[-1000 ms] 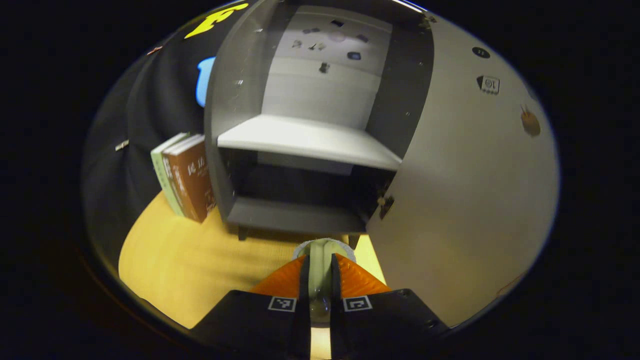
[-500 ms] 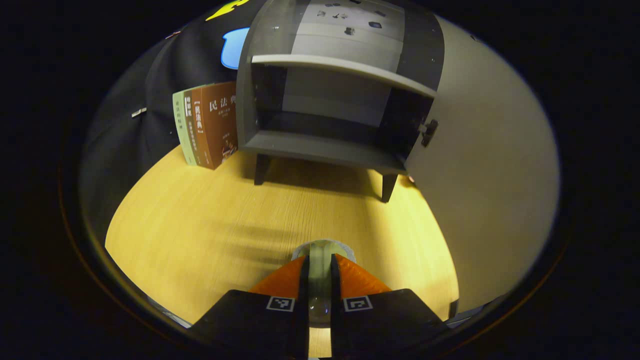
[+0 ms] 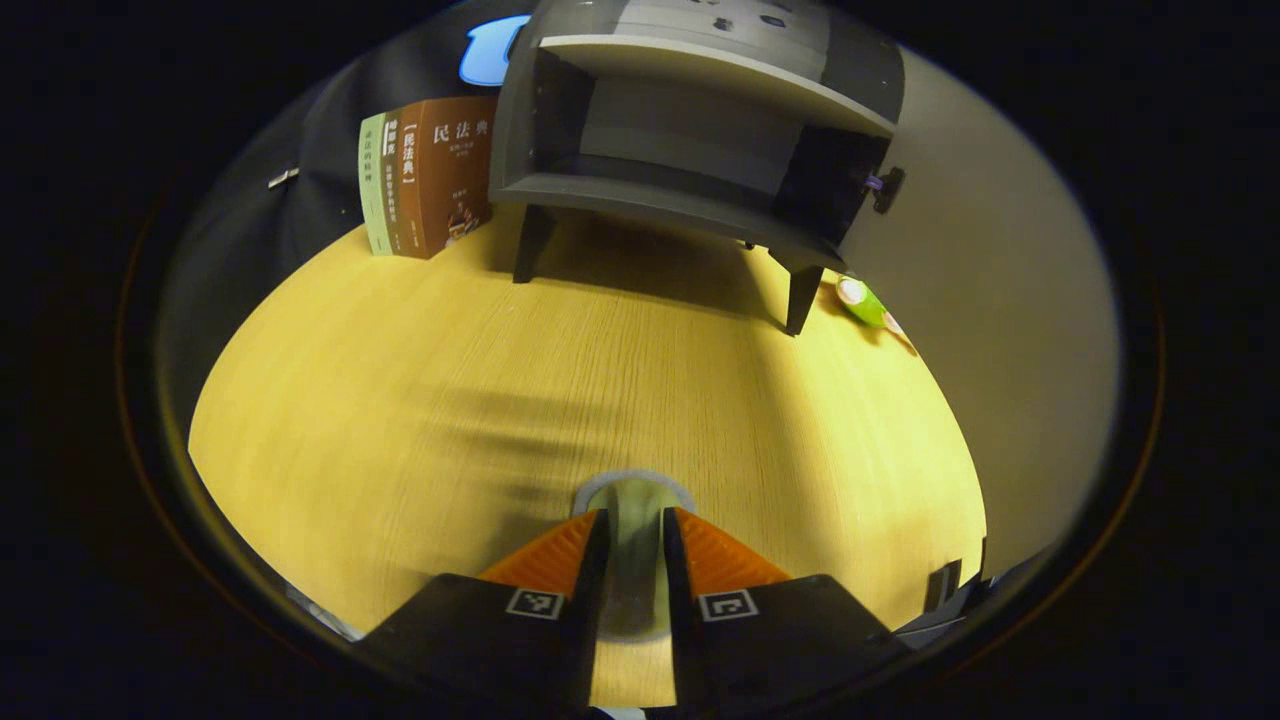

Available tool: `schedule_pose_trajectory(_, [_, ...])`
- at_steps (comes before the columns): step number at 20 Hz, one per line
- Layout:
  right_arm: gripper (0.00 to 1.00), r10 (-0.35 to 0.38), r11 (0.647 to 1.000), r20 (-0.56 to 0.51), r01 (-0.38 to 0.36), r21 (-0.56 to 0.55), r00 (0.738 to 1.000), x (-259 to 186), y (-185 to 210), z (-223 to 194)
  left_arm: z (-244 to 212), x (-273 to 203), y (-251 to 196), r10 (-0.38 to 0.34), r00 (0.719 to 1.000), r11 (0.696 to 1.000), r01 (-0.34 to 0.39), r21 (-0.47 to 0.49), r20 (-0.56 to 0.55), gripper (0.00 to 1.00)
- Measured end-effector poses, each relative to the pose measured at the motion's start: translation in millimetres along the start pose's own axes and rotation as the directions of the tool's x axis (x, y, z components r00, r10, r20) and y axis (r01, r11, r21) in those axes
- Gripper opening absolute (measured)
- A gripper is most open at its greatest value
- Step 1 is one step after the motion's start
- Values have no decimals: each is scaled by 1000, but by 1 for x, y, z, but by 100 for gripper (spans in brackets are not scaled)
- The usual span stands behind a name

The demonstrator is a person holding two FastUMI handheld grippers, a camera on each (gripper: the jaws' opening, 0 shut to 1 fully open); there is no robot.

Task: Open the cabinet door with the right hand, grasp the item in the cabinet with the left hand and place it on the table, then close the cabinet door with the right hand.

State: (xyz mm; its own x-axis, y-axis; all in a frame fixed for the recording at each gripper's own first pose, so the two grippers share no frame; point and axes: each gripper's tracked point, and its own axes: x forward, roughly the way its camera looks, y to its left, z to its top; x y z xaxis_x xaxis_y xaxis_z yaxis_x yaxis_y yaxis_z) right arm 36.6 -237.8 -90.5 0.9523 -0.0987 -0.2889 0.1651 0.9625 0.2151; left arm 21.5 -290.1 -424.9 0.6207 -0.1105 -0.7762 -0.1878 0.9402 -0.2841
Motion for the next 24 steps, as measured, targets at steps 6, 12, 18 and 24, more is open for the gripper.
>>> schedule_pose_trajectory(6, [98, 36, 999, 19, -36, 7, 999, -9, 16, 7, 17, -16, -3, -28, 1000, 1000, 28, 8, 14, 82])
schedule_pose_trajectory(12, [97, 169, 982, 135, -179, 67, 976, -33, 50, 46, 136, -95, -26, -133, 947, 985, 94, 144, 292, 96])
schedule_pose_trajectory(18, [98, 227, 972, 190, -235, 21, 955, -43, 70, 57, 279, -244, -56, -321, 695, 937, 136, 320, 643, 95])
schedule_pose_trajectory(24, [96, 247, 969, 202, -243, -43, 948, -38, 85, 61, 332, -320, -55, -390, 517, 906, 65, 419, 762, 92])
